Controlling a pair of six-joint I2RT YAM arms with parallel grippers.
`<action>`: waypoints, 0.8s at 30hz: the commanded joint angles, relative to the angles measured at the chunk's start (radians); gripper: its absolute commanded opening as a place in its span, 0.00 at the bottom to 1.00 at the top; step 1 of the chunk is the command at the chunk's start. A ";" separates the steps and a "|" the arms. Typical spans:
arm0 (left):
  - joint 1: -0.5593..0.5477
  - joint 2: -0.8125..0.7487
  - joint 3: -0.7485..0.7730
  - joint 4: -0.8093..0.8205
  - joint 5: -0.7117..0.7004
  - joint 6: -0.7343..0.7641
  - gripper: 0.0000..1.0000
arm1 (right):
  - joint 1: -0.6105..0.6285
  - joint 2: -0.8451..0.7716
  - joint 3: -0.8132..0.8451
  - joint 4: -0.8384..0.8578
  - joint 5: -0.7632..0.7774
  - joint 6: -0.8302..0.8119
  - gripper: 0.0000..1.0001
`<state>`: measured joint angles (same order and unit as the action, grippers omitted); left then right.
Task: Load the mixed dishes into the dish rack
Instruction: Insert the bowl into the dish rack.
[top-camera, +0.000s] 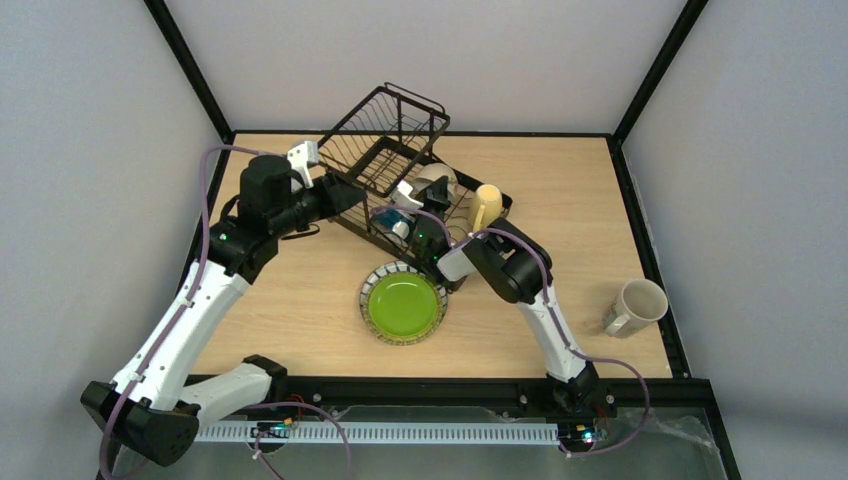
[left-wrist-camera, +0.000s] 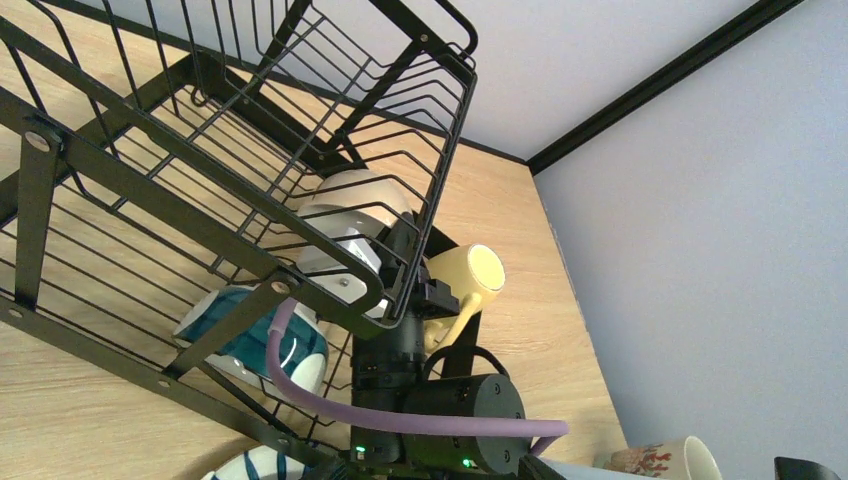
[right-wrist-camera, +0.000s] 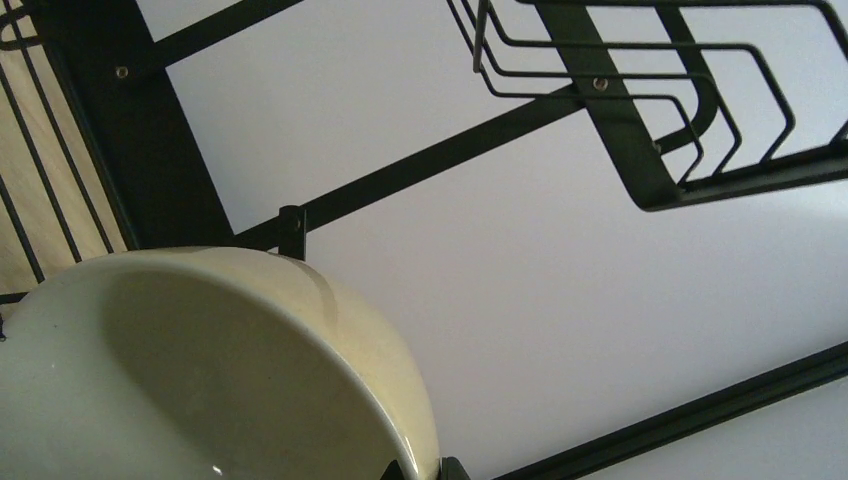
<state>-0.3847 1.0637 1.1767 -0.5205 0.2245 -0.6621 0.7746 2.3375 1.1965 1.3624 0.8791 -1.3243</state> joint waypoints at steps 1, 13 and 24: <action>0.008 0.001 -0.013 0.000 0.009 0.003 0.99 | -0.006 0.076 -0.049 0.179 -0.059 -0.090 0.00; 0.007 0.017 0.000 0.004 0.005 0.001 0.99 | -0.016 0.039 -0.041 0.044 -0.085 0.026 0.00; 0.007 0.026 -0.005 0.027 0.005 -0.011 0.99 | 0.008 0.023 -0.042 -0.097 -0.109 0.134 0.02</action>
<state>-0.3847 1.0836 1.1770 -0.5106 0.2245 -0.6640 0.7597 2.3253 1.1786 1.3399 0.8101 -1.2449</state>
